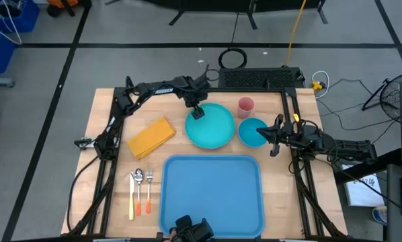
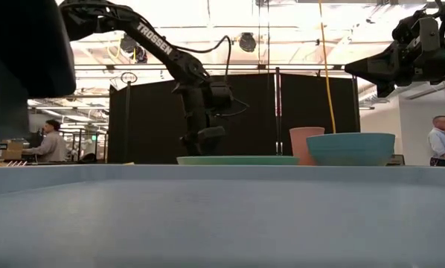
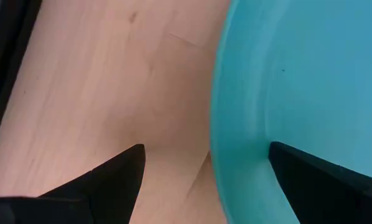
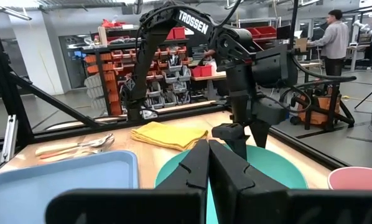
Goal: Set up tray
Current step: Put the green plate on the left of the blue tray
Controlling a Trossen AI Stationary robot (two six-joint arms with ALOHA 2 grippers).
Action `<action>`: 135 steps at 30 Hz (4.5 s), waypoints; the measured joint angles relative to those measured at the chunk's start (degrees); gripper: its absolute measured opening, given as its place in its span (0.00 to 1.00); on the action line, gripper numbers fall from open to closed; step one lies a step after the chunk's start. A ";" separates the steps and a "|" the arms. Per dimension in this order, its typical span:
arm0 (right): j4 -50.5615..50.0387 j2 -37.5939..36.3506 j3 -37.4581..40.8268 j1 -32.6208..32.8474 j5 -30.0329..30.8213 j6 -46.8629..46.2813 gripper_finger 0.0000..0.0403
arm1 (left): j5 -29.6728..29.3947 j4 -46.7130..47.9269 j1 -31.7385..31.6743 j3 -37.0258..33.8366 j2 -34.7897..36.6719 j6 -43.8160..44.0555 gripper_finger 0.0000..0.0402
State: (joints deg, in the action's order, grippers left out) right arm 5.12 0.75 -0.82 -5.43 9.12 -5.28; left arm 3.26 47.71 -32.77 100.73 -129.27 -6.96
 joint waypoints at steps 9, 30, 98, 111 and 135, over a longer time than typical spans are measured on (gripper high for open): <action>-0.26 0.00 -0.02 0.00 -0.12 0.00 0.00 | -0.73 -0.49 0.44 0.00 -0.04 1.40 0.44; -0.21 0.00 -0.02 0.00 -0.17 0.02 0.00 | 6.51 -0.10 -0.14 -0.13 9.04 1.05 0.01; -1.11 0.02 0.00 0.02 -0.34 -1.55 0.00 | 7.47 2.51 35.63 21.66 -8.50 20.90 0.01; -1.13 0.02 -0.01 0.02 -0.34 -1.55 0.00 | 7.23 0.66 36.00 21.62 -8.50 19.04 0.03; -1.61 0.13 -0.02 0.02 -0.27 -1.55 0.00 | 6.16 -2.21 36.28 21.53 -11.65 18.05 0.02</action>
State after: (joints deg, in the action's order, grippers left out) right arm 3.51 0.88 -0.84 -5.41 8.84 -6.83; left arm 9.42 45.50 3.51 122.26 -140.92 11.09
